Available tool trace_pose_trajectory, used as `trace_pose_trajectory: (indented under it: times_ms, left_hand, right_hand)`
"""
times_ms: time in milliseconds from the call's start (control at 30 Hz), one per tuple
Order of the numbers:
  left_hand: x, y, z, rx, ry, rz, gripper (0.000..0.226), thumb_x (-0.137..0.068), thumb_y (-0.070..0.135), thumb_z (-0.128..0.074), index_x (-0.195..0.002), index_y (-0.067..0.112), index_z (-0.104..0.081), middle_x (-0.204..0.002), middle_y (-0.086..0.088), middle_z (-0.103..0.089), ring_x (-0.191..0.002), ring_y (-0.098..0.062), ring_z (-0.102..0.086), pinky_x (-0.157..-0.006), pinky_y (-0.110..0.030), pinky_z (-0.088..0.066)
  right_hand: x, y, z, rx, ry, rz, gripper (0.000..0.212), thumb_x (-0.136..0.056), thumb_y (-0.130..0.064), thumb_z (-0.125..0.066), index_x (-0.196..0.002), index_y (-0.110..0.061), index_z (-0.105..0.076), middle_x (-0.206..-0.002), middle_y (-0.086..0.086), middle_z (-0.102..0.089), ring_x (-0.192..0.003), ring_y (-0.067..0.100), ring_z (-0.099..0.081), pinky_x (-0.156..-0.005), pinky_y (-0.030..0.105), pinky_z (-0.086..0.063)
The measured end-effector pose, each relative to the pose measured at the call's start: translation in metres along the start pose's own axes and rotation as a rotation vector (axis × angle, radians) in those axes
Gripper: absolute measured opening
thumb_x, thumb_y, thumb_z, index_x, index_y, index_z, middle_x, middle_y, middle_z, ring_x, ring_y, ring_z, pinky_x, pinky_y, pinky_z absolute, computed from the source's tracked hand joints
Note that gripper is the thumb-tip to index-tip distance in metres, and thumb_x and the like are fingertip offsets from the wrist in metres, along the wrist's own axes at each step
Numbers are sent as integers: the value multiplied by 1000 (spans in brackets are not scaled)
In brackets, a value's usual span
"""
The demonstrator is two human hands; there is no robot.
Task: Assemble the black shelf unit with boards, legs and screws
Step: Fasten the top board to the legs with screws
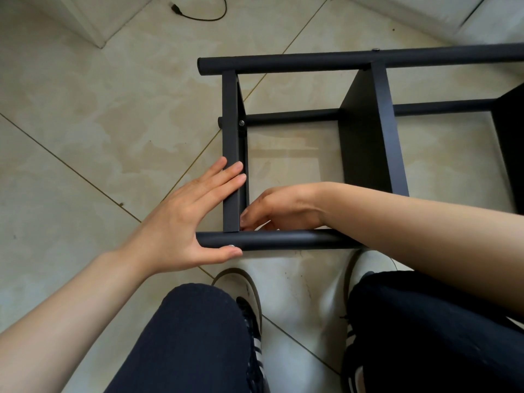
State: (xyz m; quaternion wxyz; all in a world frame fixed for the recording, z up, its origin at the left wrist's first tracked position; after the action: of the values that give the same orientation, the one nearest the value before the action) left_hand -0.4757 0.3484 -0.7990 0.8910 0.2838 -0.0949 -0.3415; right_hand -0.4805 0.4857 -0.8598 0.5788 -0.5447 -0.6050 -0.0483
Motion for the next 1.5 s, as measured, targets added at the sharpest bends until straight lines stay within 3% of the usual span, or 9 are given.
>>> trace_pose_trajectory:
  times_ms: [300, 467, 567, 700, 933, 1067, 1233, 1333, 1500]
  left_hand:
    - [0, 0, -1, -3, 1, -2, 94, -80, 60, -69, -156, 16, -34, -167, 6, -25, -156, -17, -15, -123, -34, -24]
    - [0, 0, 0, -1, 4, 1, 94, -80, 61, -68, -156, 16, -34, -167, 6, -24, -156, -16, -15, -121, -40, -27]
    - [0, 0, 0, 0, 1, 5, 95, -80, 61, -68, -156, 16, -34, -167, 6, -24, -156, -16, -14, -120, -43, -28]
    - [0, 0, 0, 1, 2, 4, 94, -80, 60, -68, -156, 16, -35, -167, 6, -25, -156, -16, -15, -123, -35, -25]
    - [0, 1, 1, 4, 0, 9, 94, -80, 60, -69, -155, 15, -35, -166, 4, -26, -156, -16, -15, -123, -36, -24]
    - [0, 2, 0, 6, -3, 12, 94, -79, 59, -69, -155, 14, -36, -166, 4, -26, -156, -16, -15, -124, -33, -23]
    - [0, 1, 0, 9, -5, 15, 94, -79, 60, -69, -155, 13, -36, -166, 3, -27, -156, -16, -15, -124, -31, -22]
    - [0, 1, 1, 7, -7, 18, 95, -79, 59, -69, -155, 13, -36, -166, 4, -26, -156, -15, -14, -124, -30, -22]
    - [0, 0, 0, 10, -7, 20, 95, -79, 60, -69, -155, 15, -35, -166, 6, -25, -156, -15, -14, -124, -31, -22]
  right_hand:
    - [-2, 0, -2, 16, -13, -19, 12, -95, -15, -56, -90, -11, -67, -85, 4, -64, -84, 17, -59, -87, 31, -46]
    - [0, -3, 1, 141, 9, -53, 17, -96, -24, -58, -83, -15, -66, -76, -1, -63, -75, 13, -57, -78, 27, -45]
    - [2, -2, 3, 102, -9, -46, 15, -97, -23, -55, -97, -13, -67, -90, 2, -66, -83, 14, -59, -81, 28, -46]
    - [-2, 0, 2, 46, -27, -6, 14, -96, -16, -55, -102, -10, -66, -108, 11, -63, -99, 21, -59, -98, 36, -47]
    - [-1, -3, 3, 81, -14, 3, 15, -94, -20, -60, -84, -16, -71, -85, 0, -70, -78, 12, -65, -80, 28, -50]
    - [-2, -3, 1, 54, -21, 24, 12, -94, -11, -57, -88, -10, -67, -98, 9, -66, -94, 22, -62, -99, 40, -48]
    - [-3, -3, 1, 68, 6, -3, 10, -93, -14, -60, -89, -9, -68, -87, 7, -67, -85, 19, -62, -85, 33, -49]
    - [-3, -5, -1, 84, 9, 5, 11, -94, -15, -60, -98, -9, -69, -96, 9, -68, -90, 19, -63, -92, 35, -50]
    - [2, -4, -3, 46, -37, 44, 15, -96, -10, -53, -91, -10, -66, -104, 13, -63, -100, 25, -58, -107, 43, -42]
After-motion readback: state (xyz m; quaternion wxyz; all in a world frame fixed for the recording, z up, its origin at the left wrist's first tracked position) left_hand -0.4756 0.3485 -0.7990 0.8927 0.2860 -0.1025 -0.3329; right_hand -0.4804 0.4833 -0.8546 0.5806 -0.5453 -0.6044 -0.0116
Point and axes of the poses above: each hand's wrist, its own x-axis away from the middle knuckle, its own z-axis out of the back of the hand, y = z × x, the point moved 6 cm from there along -x, towards the middle knuckle
